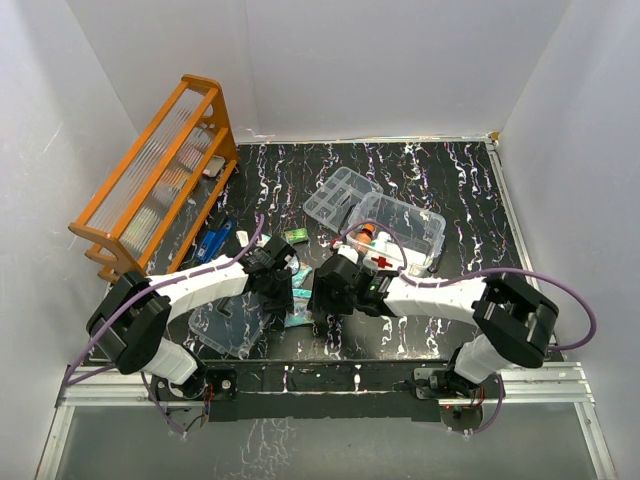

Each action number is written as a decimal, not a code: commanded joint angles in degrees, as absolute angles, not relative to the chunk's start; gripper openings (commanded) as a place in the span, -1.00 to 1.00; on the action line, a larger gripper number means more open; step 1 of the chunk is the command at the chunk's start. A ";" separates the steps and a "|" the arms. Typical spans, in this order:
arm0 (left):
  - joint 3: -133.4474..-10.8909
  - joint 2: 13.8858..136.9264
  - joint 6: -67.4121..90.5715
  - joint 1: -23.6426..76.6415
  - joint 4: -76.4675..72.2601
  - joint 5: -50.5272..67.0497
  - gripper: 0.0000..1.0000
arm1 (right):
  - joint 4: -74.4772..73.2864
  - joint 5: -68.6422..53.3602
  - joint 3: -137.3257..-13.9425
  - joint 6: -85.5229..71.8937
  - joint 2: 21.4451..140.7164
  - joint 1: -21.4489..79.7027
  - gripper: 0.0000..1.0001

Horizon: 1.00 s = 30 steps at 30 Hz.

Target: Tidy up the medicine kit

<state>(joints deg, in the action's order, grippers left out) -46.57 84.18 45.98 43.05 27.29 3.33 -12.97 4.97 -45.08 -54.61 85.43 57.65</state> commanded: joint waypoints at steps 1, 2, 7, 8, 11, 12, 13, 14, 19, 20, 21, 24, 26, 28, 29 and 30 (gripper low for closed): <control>-44.91 84.50 46.66 43.33 26.91 3.75 -0.45 | -6.31 9.86 -45.12 -56.93 87.37 57.92 -0.02; -44.60 84.47 46.67 43.34 26.78 3.63 -0.46 | -5.80 9.41 -45.34 -56.46 88.20 57.93 -0.02; -43.53 84.80 46.67 43.35 25.61 3.85 -0.50 | -3.37 6.09 -45.62 -55.37 91.40 57.94 -0.02; -43.40 84.90 46.67 43.34 25.54 3.91 -0.50 | -3.12 5.85 -45.66 -55.23 92.08 57.91 -0.02; -43.11 85.19 46.67 43.33 25.19 4.20 -0.51 | -2.58 4.64 -45.75 -55.20 93.77 57.92 -0.05; -43.10 85.17 46.60 43.33 25.14 4.26 -0.52 | -2.39 4.08 -45.79 -55.27 94.23 57.96 -0.06; -43.07 85.21 46.58 43.34 25.07 4.30 -0.53 | -2.13 3.52 -45.75 -55.36 94.69 57.94 -0.09; -42.95 85.11 46.58 43.40 25.05 4.23 -0.54 | -1.96 3.12 -45.71 -55.49 95.06 57.92 -0.12; -43.02 84.55 46.78 43.34 24.92 4.30 -0.56 | -2.84 4.00 -45.77 -55.21 95.50 57.92 -0.52; -43.02 84.22 46.80 43.33 24.77 4.42 -0.56 | -3.15 4.52 -45.87 -54.87 95.41 57.92 -0.61; -43.02 83.75 46.85 43.33 24.64 4.69 -0.56 | -3.46 4.90 -45.94 -54.46 95.34 57.91 -0.69; -43.26 82.37 47.24 43.33 24.50 4.92 -0.54 | -4.54 5.64 -46.60 -52.84 94.93 57.92 -0.89; -43.92 81.20 47.28 43.33 24.84 4.92 -0.45 | -5.66 6.65 -47.08 -52.20 94.11 57.92 -0.99; -44.61 79.42 46.25 43.33 24.63 5.96 -0.28 | -7.40 7.87 -47.89 -51.33 92.48 57.92 -1.00; -44.78 78.77 44.92 43.33 23.31 7.32 -0.19 | -8.68 8.72 -48.43 -50.86 91.35 57.92 -1.00; -45.03 76.66 43.76 43.33 22.84 7.98 -0.08 | -9.91 9.62 -49.08 -50.46 90.08 57.92 -1.00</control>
<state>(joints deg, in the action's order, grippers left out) -44.01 83.24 46.50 43.03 23.55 5.30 -3.70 4.80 -46.44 -53.65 93.91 57.71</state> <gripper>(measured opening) 0.386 0.014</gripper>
